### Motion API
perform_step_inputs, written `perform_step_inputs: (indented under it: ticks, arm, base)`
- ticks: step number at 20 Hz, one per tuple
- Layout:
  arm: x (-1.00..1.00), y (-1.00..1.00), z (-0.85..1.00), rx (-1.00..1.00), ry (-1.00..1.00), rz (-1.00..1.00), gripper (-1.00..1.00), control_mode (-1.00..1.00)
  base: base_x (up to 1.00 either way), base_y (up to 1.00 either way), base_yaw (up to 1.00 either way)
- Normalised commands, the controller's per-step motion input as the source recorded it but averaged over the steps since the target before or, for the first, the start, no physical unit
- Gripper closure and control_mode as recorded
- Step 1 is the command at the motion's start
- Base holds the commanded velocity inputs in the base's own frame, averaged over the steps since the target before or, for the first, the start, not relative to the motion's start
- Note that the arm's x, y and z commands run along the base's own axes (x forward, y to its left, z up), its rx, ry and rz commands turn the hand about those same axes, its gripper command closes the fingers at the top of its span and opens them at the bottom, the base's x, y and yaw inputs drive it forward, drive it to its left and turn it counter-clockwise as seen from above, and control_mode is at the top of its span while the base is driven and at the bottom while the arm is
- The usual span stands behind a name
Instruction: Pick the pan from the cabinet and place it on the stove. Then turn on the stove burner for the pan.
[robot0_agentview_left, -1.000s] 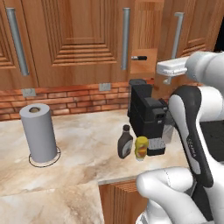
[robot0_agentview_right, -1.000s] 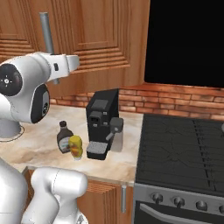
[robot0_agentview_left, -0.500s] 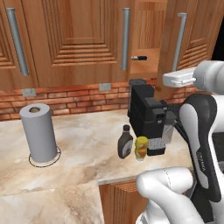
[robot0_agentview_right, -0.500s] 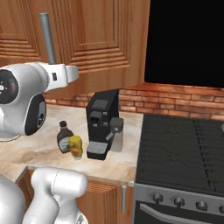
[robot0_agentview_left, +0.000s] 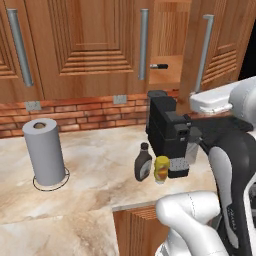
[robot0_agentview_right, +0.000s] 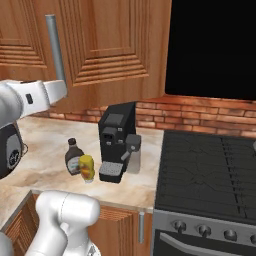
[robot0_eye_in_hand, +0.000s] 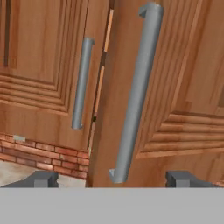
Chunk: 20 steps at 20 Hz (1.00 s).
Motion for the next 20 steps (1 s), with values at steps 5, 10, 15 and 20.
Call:
perform_step_inputs:
  ticks: [5, 10, 15, 20]
  arm:
    - [-0.26, 0.75, 0.17, -0.22, 0.00, -0.14, -1.00, -1.00]
    - [0.05, 0.60, 0.05, -0.28, 0.10, -0.23, -1.00, -1.00]
    - [0.36, 0.10, -0.01, -0.24, 0.19, -0.23, -1.00, -1.00]
    - [0.48, 0.00, -0.13, -0.20, 0.16, -0.17, -1.00, -1.00]
  base:
    - [0.00, 0.00, 0.00]
    - [0.00, 0.00, 0.00]
    - [0.00, 0.00, 0.00]
    - [0.00, 0.00, 0.00]
